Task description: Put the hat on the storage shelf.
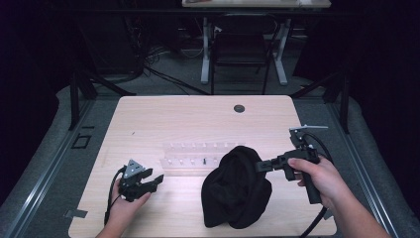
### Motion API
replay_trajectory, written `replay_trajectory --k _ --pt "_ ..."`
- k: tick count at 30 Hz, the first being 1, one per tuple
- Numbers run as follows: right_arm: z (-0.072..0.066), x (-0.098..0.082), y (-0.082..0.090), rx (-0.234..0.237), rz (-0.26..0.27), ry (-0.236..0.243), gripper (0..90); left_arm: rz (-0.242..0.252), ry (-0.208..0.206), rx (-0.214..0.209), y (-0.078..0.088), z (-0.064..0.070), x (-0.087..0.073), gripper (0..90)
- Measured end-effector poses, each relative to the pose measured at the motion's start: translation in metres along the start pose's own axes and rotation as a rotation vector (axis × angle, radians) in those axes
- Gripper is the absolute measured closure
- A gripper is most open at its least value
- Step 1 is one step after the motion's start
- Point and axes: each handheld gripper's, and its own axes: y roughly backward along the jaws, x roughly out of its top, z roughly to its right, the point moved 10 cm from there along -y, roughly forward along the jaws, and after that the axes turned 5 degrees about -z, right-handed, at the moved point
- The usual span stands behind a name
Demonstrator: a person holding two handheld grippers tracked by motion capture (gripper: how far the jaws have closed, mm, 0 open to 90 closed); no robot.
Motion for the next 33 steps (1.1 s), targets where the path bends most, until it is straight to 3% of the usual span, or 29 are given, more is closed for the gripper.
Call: replay_trajectory --k 12,33 --pt "-0.021 0.004 0.008 0.026 0.019 0.04 87.8 -0.001 0.0 -0.002 0.0 0.0 0.0 47.5" --pt "-0.054 0.025 0.037 0.035 0.113 0.109 87.8 -0.006 0.002 -0.005 -0.001 0.001 -0.001 47.5"
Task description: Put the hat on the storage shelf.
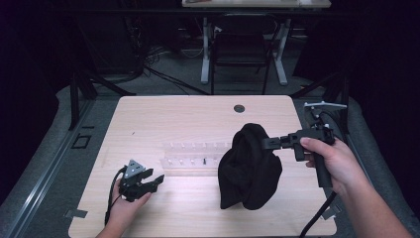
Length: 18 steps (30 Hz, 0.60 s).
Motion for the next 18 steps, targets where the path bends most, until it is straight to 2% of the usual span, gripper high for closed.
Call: replay_trajectory --k 18 --pt "-0.02 0.036 -0.002 0.01 0.057 0.042 87.9 0.0 -0.003 -0.001 0.0 0.0 0.0 47.5"
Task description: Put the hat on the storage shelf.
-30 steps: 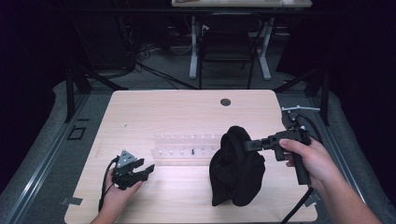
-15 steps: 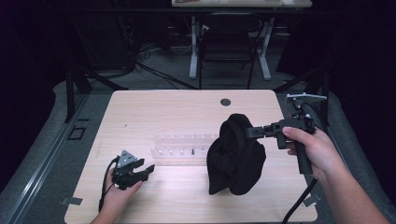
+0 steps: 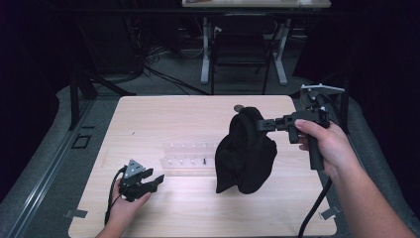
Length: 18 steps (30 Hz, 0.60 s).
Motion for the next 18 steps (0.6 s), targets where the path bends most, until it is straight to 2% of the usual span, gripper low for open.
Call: replay_trajectory --k 8,14,18 --pt "-0.002 0.018 -0.011 -0.01 0.005 0.015 87.9 0.002 -0.005 -0.004 0.0 0.001 0.0 47.5" --pt "-0.002 0.033 -0.019 -0.022 0.024 0.024 87.9 0.004 -0.007 -0.006 0.0 0.001 0.001 47.5" --pt "-0.001 0.044 -0.027 -0.013 0.043 0.021 87.9 0.005 -0.005 -0.011 0.0 0.002 0.001 47.5"
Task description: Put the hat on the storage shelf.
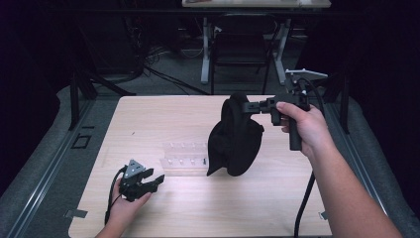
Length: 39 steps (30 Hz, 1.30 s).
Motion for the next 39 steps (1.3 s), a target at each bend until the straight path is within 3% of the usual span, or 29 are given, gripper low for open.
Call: replay_trajectory --k 12,24,31,32,39 --pt "0.011 0.023 -0.02 -0.018 0.028 0.009 87.9 -0.004 -0.008 -0.001 0.001 0.0 0.0 47.5" --pt "0.021 0.033 -0.037 -0.069 0.017 0.018 87.9 0.006 -0.011 -0.003 0.001 0.001 0.002 47.5" --pt "0.018 0.032 -0.044 -0.027 0.012 0.007 87.7 0.029 -0.02 -0.023 0.004 0.01 0.01 47.9" --pt "0.018 0.031 -0.048 -0.019 0.011 0.004 87.7 0.037 -0.042 -0.031 0.006 0.015 0.015 48.1" --pt "0.014 0.032 -0.056 0.005 -0.001 0.001 87.4 0.047 -0.084 -0.049 0.007 0.031 0.029 50.1"
